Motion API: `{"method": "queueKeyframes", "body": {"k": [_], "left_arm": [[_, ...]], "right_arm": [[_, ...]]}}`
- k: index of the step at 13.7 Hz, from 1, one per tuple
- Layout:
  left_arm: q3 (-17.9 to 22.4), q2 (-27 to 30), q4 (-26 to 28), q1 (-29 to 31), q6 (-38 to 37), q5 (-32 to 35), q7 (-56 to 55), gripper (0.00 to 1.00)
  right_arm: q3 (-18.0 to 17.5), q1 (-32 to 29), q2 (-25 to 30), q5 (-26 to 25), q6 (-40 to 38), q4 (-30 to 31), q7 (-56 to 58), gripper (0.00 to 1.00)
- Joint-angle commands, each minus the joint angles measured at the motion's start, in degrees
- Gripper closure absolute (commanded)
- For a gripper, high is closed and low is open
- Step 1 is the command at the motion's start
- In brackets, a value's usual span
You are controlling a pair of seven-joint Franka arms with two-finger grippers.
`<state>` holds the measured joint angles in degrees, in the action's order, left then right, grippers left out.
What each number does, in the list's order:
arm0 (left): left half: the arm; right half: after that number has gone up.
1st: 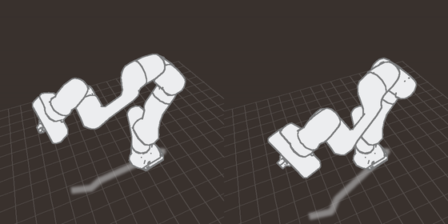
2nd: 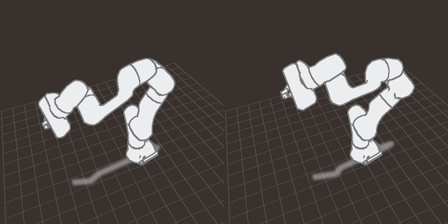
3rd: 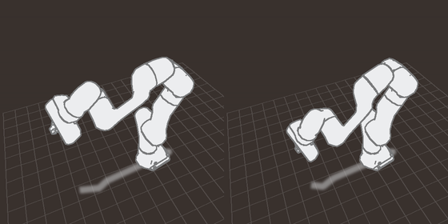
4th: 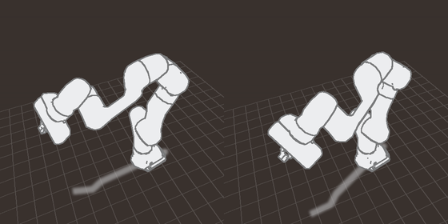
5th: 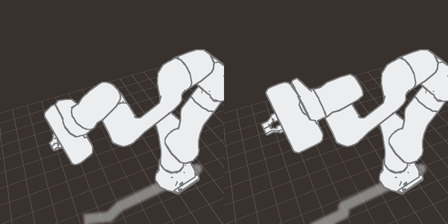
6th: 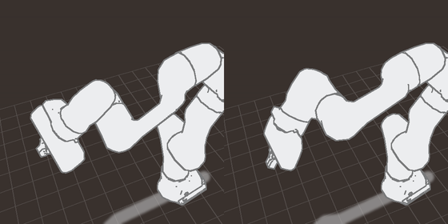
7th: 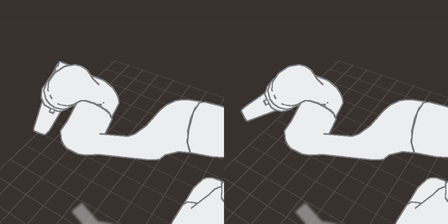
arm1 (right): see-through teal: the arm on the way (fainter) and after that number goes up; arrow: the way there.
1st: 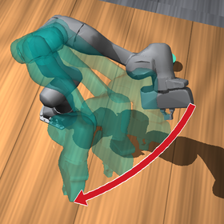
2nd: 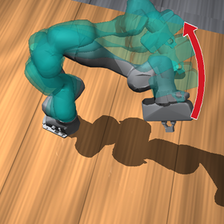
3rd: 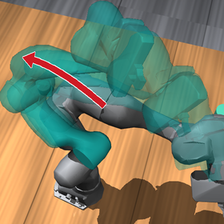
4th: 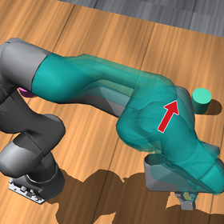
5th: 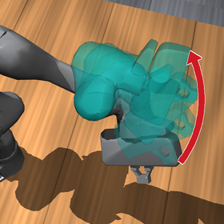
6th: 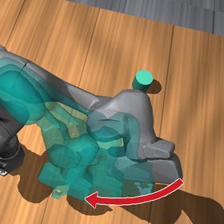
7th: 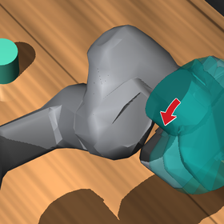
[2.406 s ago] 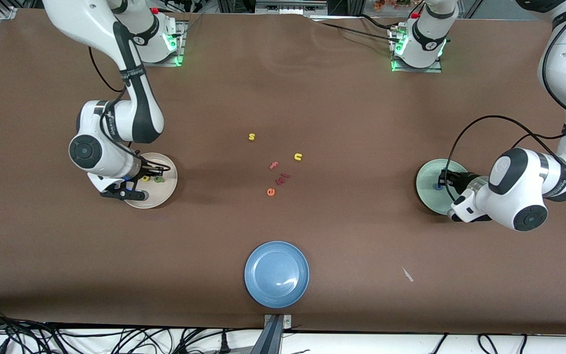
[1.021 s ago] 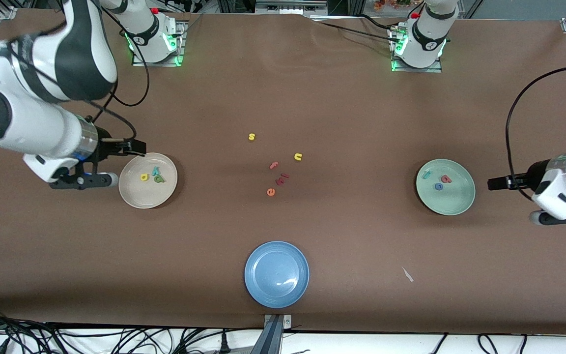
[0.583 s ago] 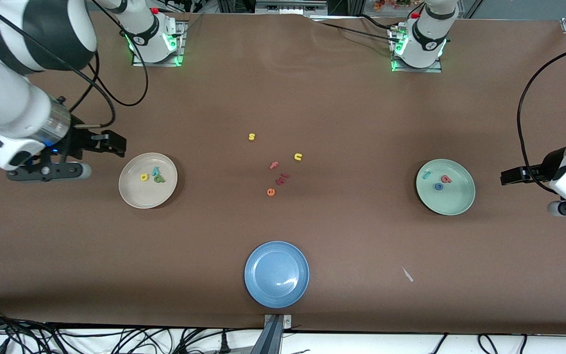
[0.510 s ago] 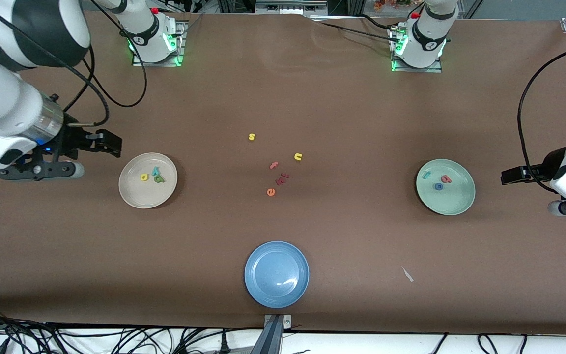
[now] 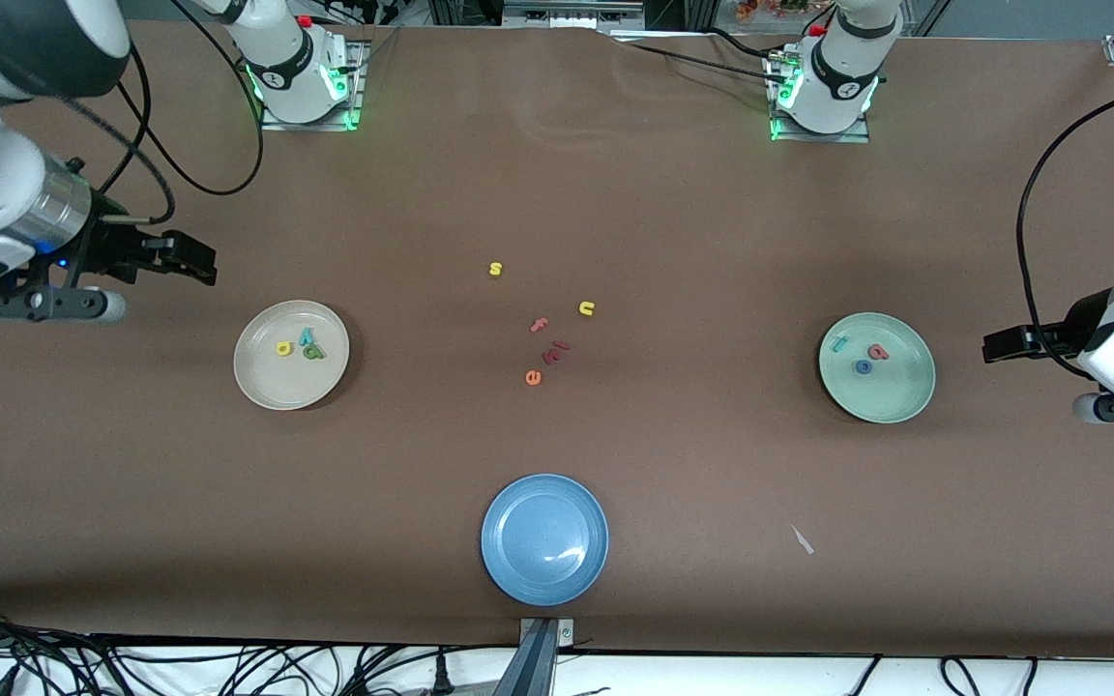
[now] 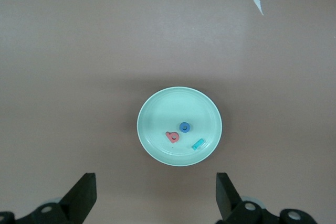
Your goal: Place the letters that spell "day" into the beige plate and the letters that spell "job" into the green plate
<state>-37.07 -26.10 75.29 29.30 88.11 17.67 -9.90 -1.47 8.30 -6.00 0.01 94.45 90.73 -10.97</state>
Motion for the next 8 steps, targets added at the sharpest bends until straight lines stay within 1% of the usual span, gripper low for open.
{"method": "queueKeyframes", "body": {"k": [1,2,3,4,5,6,7,8], "left_arm": [[7.1,1.0,-0.8,-6.5,-0.8,-2.5,1.5,0.00],[12.2,2.0,-1.6,-9.9,-0.7,-4.7,3.6,0.00],[17.8,2.5,-1.8,-13.5,-0.7,-8.0,6.6,0.01],[24.1,3.6,-1.7,-17.6,-0.7,-11.7,9.0,0.01],[29.2,3.8,-1.7,-20.7,-0.7,-15.0,10.4,0.01],[31.0,3.9,-1.7,-21.5,-0.5,-17.1,11.3,0.01],[31.0,4.3,-1.6,-21.3,-0.3,-17.5,11.8,0.01],[31.0,4.6,-1.1,-21.2,0.0,-17.4,12.8,0.01]], "right_arm": [[-2.2,-2.5,6.9,-1.6,3.8,7.8,-0.6,0.00],[0.1,-2.6,6.7,-0.9,3.1,6.8,0.3,0.00],[1.4,-2.5,6.8,-0.9,2.7,6.5,3.8,0.00],[1.6,-2.8,6.9,-0.8,1.1,6.4,6.7,0.00],[1.8,-2.8,7.0,-0.8,0.7,6.4,8.1,0.00],[1.8,-2.8,7.0,-0.8,0.5,6.4,7.7,0.00],[1.3,-3.7,7.1,-0.8,0.6,6.5,7.5,0.00],[-1.0,-6.2,7.1,-0.6,1.1,6.5,7.4,0.00]]}}
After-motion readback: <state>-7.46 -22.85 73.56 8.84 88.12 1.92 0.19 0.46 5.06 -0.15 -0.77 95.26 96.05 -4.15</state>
